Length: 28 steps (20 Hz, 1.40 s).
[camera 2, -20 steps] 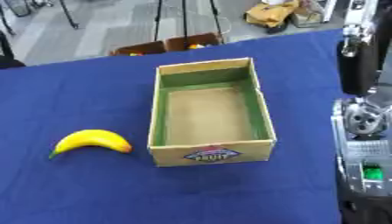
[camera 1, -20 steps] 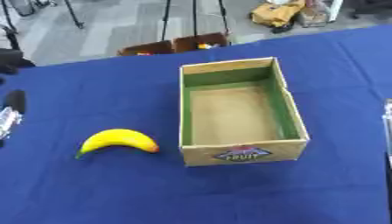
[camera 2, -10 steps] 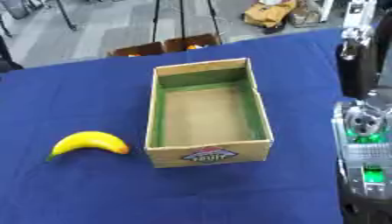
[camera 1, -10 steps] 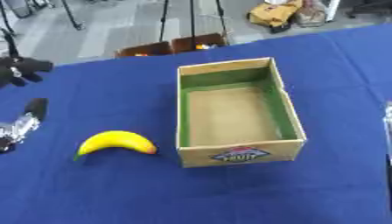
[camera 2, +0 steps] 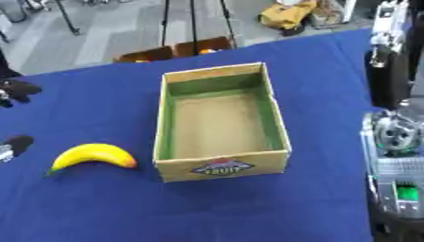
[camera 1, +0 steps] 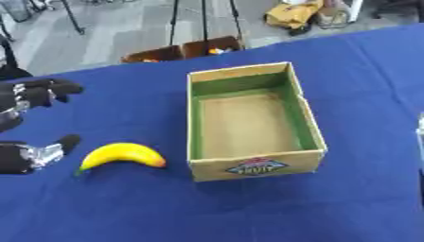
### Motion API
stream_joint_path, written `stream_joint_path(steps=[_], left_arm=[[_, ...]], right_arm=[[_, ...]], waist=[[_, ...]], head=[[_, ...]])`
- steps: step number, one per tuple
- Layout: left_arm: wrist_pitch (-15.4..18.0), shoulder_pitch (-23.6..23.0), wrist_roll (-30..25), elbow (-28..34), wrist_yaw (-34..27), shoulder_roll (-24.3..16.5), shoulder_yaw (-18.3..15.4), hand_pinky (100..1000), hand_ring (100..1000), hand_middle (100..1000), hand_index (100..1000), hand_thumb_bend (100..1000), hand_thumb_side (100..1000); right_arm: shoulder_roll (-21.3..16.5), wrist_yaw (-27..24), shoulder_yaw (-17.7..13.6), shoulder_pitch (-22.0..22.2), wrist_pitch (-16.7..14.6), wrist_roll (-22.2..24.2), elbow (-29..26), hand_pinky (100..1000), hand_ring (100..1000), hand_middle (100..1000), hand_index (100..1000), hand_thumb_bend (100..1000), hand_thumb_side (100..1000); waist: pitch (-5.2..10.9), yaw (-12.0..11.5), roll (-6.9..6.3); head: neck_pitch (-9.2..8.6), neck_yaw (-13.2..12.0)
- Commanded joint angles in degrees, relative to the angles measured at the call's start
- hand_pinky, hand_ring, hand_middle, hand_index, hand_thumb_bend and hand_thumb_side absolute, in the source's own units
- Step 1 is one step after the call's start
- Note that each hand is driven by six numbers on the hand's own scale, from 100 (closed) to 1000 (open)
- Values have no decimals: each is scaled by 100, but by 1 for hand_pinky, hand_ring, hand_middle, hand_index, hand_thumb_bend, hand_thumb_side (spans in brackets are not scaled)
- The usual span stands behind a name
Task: Pick up objects on the table and place them in the box.
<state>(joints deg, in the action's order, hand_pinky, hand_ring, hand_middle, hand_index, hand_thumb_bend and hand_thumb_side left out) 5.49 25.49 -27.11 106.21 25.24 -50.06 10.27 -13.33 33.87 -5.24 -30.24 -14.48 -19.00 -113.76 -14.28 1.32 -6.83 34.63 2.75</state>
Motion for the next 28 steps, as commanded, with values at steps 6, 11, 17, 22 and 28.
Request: stream_joint_path(steps=[6,11,17,22,28], left_arm=[[50,365,-451,-412,37,-31,402,793,894,924,1000,338,821],[41,591,-624,-808,-7,120,631,801,912,944,1000,350,839],[68,785,-801,-1130,82,281,794,826,928,963,1000,381,867],[13,896,-916,-1330,212,415,910,831,915,945,1000,362,863],[-35,921,-969,-1424,475,513,961,838,921,949,1000,354,853]], right_arm=[[-28,-49,28,-54,-30,47,-83,749,849,646,875,100,966],[-6,-70,42,-51,-40,54,-83,750,849,646,875,100,964],[19,-81,43,-47,-42,45,-83,750,849,646,875,100,961],[39,-94,52,-30,-51,41,-83,751,849,646,876,100,960],[38,-104,51,-27,-56,31,-83,752,849,645,875,100,958]], waist=[[117,56,-5],[122,89,-14],[138,113,-12],[152,116,-23],[143,132,-35]], head=[[-82,-50],[-72,-65],[-71,-77],[-80,-83],[-111,-82]])
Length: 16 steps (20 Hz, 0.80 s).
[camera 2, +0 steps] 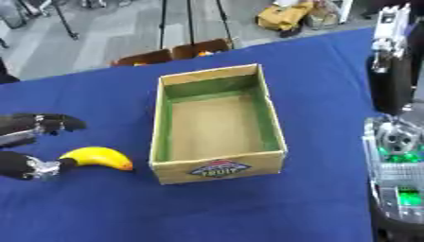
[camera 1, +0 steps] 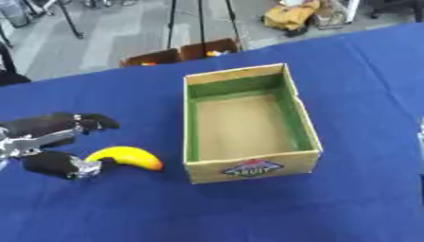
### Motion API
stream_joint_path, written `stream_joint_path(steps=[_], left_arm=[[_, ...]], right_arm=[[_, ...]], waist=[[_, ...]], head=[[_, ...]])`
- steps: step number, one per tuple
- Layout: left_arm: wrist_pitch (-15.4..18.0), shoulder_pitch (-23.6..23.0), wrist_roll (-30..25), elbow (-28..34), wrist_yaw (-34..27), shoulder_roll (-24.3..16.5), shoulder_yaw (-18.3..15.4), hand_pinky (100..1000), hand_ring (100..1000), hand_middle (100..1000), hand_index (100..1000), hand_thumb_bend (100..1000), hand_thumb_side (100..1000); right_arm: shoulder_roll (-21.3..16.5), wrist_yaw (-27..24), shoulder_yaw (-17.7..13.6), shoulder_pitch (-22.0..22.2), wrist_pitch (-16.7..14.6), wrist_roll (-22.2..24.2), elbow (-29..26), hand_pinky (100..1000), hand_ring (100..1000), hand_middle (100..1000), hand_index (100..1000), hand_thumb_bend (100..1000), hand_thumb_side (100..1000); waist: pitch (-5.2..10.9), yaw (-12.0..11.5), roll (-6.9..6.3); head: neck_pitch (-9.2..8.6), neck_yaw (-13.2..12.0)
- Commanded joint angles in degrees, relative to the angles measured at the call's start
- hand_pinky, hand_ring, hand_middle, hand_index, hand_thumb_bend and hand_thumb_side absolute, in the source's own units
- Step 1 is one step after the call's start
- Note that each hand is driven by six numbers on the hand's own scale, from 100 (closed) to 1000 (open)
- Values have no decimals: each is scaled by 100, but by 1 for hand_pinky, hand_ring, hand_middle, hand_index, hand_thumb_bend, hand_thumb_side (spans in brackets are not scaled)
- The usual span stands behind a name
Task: Pick up objects on the table and place them in the box.
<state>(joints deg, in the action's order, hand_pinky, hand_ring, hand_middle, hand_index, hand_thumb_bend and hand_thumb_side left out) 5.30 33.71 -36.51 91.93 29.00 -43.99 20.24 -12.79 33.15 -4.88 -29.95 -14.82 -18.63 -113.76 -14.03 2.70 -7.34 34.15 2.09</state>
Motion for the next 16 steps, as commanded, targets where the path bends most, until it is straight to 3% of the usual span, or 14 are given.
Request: stream_joint_path(steps=[1,9,10,16], left_arm=[[-22,98,-38,-8,119,-83,-36,839,922,950,1000,357,853],[-117,92,-387,-103,392,-66,-64,860,951,971,1000,349,824],[-120,98,-430,-117,457,-60,-70,889,994,1000,1000,372,827],[-28,138,-619,-201,1348,-14,-90,957,1000,1000,1000,473,844]], right_arm=[[-16,-35,15,-56,-22,-8,-83,752,849,644,875,100,958],[-24,-45,18,-53,-20,-11,-83,753,849,643,876,100,958],[-24,-46,18,-53,-20,-11,-83,753,850,643,876,100,957],[-32,-55,18,-61,-14,-9,-83,754,850,641,876,100,957]], waist=[[116,-5,14],[99,-7,10],[96,-6,10],[70,11,13]], head=[[-65,-19],[-68,-16],[-69,-14],[-90,-21]])
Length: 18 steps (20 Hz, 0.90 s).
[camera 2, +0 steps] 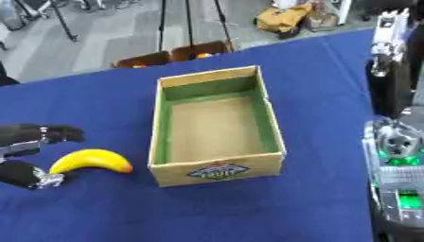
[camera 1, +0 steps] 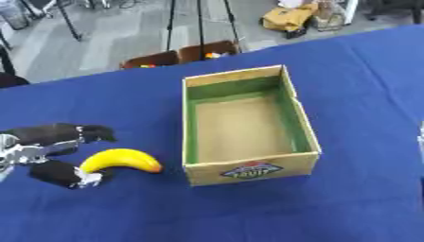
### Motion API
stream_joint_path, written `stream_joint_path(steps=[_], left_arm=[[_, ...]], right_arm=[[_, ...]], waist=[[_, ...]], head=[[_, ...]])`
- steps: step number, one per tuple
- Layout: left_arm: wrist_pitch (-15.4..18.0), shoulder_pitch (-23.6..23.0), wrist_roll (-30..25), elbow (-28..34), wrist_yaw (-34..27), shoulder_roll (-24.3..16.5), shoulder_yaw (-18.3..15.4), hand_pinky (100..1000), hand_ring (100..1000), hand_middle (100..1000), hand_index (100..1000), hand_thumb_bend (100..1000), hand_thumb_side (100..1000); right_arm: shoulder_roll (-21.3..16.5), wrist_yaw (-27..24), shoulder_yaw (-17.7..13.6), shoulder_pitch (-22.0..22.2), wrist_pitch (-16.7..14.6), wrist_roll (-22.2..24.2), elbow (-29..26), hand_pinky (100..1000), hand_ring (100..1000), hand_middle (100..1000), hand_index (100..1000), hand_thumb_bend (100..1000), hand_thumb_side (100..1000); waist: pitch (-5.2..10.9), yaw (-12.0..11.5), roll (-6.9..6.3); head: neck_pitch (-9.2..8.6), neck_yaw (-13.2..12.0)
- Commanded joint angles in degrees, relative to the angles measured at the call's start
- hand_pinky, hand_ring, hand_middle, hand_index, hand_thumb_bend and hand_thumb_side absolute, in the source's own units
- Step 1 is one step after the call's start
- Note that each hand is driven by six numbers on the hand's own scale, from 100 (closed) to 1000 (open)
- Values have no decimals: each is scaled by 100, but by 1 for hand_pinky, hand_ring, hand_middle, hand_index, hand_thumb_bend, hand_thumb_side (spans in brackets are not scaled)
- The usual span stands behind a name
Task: Pick up objects on the table and place them in the box.
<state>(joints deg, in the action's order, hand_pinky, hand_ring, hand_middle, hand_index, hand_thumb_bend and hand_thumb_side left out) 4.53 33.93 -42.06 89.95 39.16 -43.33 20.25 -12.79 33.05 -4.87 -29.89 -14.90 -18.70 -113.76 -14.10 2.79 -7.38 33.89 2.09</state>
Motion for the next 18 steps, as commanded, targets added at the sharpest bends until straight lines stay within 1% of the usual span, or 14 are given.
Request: stream_joint_path(steps=[1,2,5,8,10,11,12,13,14,17,18], left_arm=[[76,121,-66,-25,447,-68,-97,959,1000,1000,1000,471,841],[103,131,-50,-43,564,-59,-106,961,1000,1000,1000,467,840],[179,168,82,-118,869,-10,-142,955,1000,1000,1000,403,822],[234,188,380,-237,1070,61,-184,927,1000,1000,1000,347,786],[257,184,570,-365,1130,111,-181,891,1000,1000,1000,339,721],[270,182,645,-439,1138,139,-176,886,1000,999,1000,338,713],[279,177,695,-519,1133,168,-168,874,996,997,1000,329,645],[283,178,731,-597,1127,194,-162,874,995,998,1000,328,633],[288,179,761,-664,1113,221,-156,866,988,994,1000,311,591],[281,185,812,-829,1024,294,-148,858,980,989,1000,287,564],[268,193,838,-881,1003,317,-154,848,973,984,1000,268,542]], right_arm=[[-33,-48,18,-68,-6,-1,-83,754,850,641,876,100,957],[-34,-50,20,-67,-6,1,-83,754,850,640,876,100,957],[-36,-59,24,-68,-5,6,-83,754,850,639,876,100,957],[-44,-66,23,-72,-2,7,-83,755,849,638,876,100,957],[-50,-70,22,-75,1,8,-83,755,849,637,876,100,956],[-53,-72,21,-77,3,7,-83,755,849,637,876,100,956],[-56,-74,21,-79,4,8,-83,756,849,636,877,100,956],[-58,-76,22,-80,5,8,-83,756,849,636,877,100,956],[-60,-79,21,-81,7,8,-83,756,849,635,877,100,955],[-62,-84,21,-83,10,7,-83,756,849,635,877,100,955],[-62,-86,22,-85,9,8,-83,756,849,635,877,100,955]], waist=[[73,3,16],[70,5,16],[59,10,15],[39,25,13],[26,34,11],[19,37,10],[12,38,9],[8,39,8],[1,40,8],[-11,45,6],[-15,47,7]], head=[[-67,-21],[-70,-21],[-79,-22],[-93,-20],[-98,-21],[-100,-21],[-101,-20],[-105,-20],[-109,-17],[-114,-11],[-118,-11]])
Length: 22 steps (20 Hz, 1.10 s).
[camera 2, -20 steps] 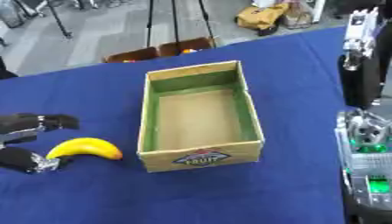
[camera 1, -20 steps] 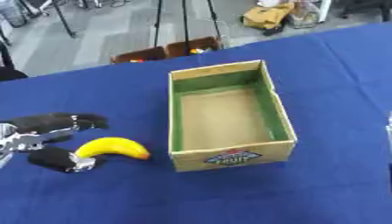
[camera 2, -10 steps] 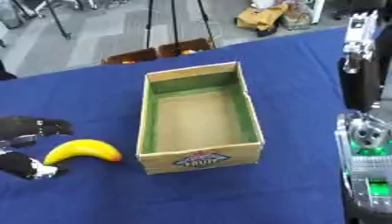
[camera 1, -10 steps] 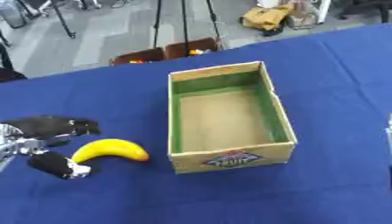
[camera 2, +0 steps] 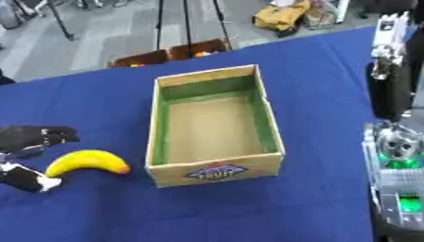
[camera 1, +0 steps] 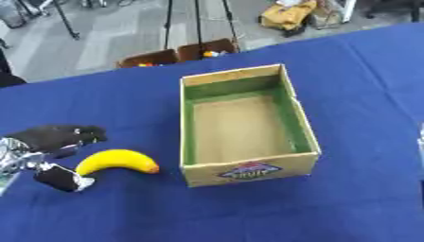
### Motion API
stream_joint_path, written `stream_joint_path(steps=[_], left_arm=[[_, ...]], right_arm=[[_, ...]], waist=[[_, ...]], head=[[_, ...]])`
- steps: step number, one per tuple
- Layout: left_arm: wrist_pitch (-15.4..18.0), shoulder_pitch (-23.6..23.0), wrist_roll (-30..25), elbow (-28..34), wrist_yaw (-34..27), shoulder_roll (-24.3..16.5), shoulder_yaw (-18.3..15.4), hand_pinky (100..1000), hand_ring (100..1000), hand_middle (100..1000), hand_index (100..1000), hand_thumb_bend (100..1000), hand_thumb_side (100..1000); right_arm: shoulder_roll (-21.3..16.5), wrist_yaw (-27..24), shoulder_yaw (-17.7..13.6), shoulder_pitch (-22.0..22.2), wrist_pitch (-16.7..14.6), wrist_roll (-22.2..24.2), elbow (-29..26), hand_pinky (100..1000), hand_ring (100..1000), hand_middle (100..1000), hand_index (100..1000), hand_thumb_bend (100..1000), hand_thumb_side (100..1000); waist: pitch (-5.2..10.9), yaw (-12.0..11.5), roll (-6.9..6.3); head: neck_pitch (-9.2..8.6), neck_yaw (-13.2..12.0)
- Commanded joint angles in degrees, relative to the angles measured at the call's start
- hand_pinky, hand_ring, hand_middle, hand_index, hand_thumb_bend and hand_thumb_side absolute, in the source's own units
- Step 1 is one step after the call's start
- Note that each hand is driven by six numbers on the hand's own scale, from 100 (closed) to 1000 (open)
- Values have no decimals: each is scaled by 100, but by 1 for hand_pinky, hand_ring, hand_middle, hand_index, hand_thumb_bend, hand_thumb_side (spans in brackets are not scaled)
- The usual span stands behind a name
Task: Pick up objects on the table and place them in the box.
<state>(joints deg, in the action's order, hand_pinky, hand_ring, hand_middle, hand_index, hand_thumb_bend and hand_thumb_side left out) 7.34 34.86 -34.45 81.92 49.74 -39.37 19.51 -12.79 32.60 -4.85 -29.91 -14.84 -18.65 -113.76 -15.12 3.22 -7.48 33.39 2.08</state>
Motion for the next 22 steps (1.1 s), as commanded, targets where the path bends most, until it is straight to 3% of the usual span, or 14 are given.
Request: stream_joint_path(steps=[1,9,16,22], left_arm=[[-27,110,112,-126,-69,-57,-86,847,971,984,1000,261,539],[-78,206,622,-357,-51,85,-129,811,944,958,1000,100,485],[-7,329,756,-636,127,247,-126,804,937,965,1000,187,485],[77,404,745,-773,85,365,-103,786,920,947,1000,137,473]], right_arm=[[-62,-43,21,-85,3,2,-83,756,849,635,877,100,955],[-66,-63,25,-87,8,5,-83,758,850,632,877,100,954],[-64,-74,36,-100,5,12,-83,759,848,629,876,100,954],[-70,-92,46,-115,2,11,-83,760,848,627,877,100,953]], waist=[[84,8,18],[57,23,18],[34,52,13],[1,77,-1]], head=[[-72,-10],[-92,-10],[-103,-32],[-111,-33]])
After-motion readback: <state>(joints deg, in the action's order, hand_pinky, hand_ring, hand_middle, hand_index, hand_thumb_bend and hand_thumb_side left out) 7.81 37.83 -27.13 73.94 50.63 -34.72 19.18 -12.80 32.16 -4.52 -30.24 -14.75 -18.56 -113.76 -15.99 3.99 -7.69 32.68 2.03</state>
